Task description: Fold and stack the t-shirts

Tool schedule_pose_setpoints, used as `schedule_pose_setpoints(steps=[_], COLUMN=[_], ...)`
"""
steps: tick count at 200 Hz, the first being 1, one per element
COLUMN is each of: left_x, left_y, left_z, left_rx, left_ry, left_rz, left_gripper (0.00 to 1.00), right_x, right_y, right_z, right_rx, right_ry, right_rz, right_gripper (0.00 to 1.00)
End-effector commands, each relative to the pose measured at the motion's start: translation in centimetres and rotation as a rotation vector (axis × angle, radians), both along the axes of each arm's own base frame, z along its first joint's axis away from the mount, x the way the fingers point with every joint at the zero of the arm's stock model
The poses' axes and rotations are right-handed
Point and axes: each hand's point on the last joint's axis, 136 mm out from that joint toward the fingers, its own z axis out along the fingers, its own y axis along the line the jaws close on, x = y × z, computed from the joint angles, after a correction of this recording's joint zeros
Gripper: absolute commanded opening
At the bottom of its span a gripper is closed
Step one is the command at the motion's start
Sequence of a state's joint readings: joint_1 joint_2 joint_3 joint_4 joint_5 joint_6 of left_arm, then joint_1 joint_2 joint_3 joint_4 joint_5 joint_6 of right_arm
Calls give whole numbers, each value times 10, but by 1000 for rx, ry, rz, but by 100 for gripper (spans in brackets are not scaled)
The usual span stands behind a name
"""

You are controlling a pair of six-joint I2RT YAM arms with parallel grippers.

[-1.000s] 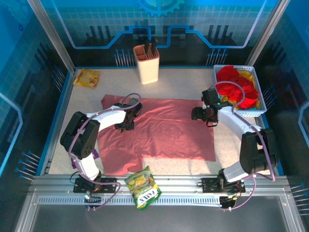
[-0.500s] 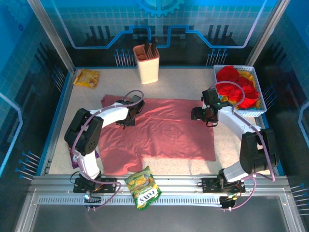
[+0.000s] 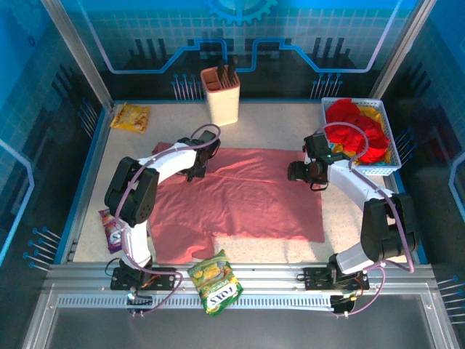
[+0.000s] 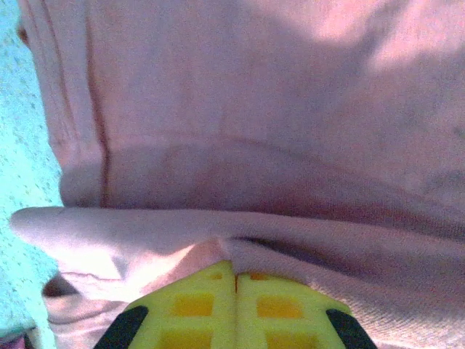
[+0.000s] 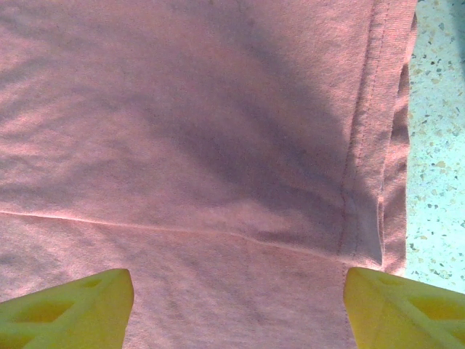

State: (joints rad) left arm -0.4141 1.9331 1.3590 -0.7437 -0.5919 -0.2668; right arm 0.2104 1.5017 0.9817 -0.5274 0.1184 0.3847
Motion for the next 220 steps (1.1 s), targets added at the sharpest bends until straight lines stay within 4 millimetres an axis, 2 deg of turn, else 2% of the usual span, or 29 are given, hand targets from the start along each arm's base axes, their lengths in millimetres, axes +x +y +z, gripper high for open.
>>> schedule_pose_setpoints(steps=[1, 29, 55, 67, 81, 94, 100, 125, 147, 185, 220], left_x=[13, 37, 48, 47, 43, 38, 37, 25, 14, -2, 0], left_y=[8, 4, 2, 3, 4, 4, 4, 1, -8, -19, -21], left_z=[7, 15, 9, 5, 6, 9, 13, 24, 27, 14, 0], left_rx=[69, 88, 107, 120, 119, 100, 85, 14, -84, -193, -203], left_ry=[40, 18, 43, 61, 71, 62, 51, 20, 0, -5, -19], left_rz=[-55, -92, -106, -104, -90, -77, -71, -46, -30, -23, -56], left_gripper=[0, 0, 0, 13, 21, 36, 39, 40, 37, 31, 37], right_x=[-5, -3, -4, -5, -6, -6, -6, -6, -5, -6, -6], right_y=[6, 8, 7, 6, 6, 7, 8, 10, 11, 12, 13], right_z=[-3, -4, -5, -6, -7, -7, -8, -9, -9, -8, -6], right_rx=[7, 12, 2, 0, 0, 4, 6, 18, 25, 32, 36], right_ry=[20, 22, 31, 33, 33, 31, 32, 32, 31, 31, 30], right_rz=[28, 30, 36, 39, 41, 43, 43, 47, 48, 50, 53], right_gripper=[77, 77, 77, 77, 77, 77, 77, 77, 76, 76, 76])
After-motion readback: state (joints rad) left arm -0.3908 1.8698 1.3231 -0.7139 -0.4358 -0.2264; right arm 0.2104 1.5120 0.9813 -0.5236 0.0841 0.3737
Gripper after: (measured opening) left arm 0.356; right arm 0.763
